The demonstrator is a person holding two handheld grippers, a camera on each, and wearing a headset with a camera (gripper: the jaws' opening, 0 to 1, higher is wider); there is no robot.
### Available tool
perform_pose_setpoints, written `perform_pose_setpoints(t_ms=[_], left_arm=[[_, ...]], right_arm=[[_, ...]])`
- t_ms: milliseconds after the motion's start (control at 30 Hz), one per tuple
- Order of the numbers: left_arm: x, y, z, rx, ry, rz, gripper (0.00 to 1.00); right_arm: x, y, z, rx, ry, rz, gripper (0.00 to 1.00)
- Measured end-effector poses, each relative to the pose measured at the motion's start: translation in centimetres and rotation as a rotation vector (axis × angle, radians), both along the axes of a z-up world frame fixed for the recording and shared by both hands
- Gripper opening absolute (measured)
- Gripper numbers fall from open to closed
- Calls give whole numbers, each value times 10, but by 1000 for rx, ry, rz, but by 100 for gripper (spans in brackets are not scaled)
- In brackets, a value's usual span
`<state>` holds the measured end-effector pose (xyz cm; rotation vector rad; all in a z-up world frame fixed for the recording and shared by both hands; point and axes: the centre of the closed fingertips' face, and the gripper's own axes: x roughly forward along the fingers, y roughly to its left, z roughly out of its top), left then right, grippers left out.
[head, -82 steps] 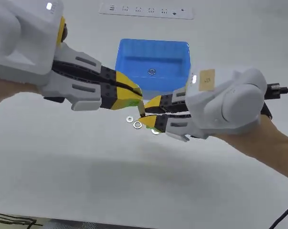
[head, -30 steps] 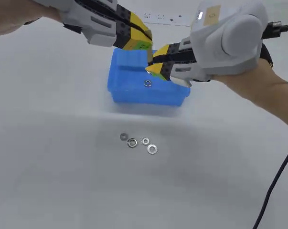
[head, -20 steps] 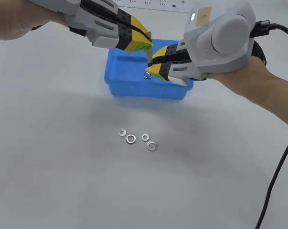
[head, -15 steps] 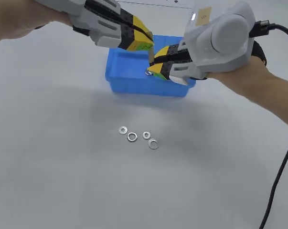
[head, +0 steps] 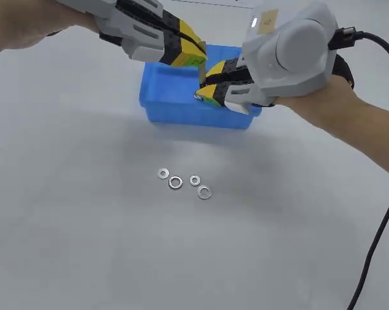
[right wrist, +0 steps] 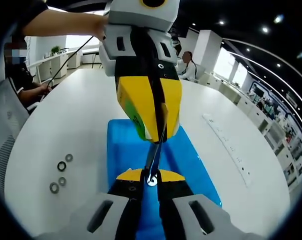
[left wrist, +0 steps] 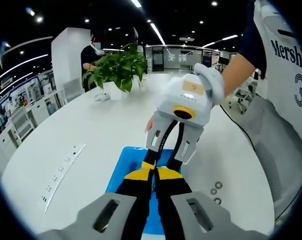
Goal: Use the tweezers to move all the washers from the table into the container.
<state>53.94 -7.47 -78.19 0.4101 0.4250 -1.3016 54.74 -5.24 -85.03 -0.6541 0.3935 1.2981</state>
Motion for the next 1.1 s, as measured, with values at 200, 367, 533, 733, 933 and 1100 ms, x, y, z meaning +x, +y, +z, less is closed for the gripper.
perform_pose_setpoints(t_ms=[200,367,533,733,933,1100], left_arm=[[-4,3,12,3,-16,-3,6],[-10,2,26,3,-41,-9,6],[-22,1,42,-1,-50,-17,6],[-41,-1,53,-11,-30,-32,6],[-62,-5,60,-25,-8,-31,6],[-80,-10,59,-27,11,-32,6]], right_arm=[[-4,1,12,5,-20,4,11],[-8,0,30,19,-44,4,11],[-19,-3,45,33,-56,9,11],[-38,-5,54,35,-62,35,12],[-63,-10,64,38,-63,48,12],[-80,-15,62,48,-49,39,12]])
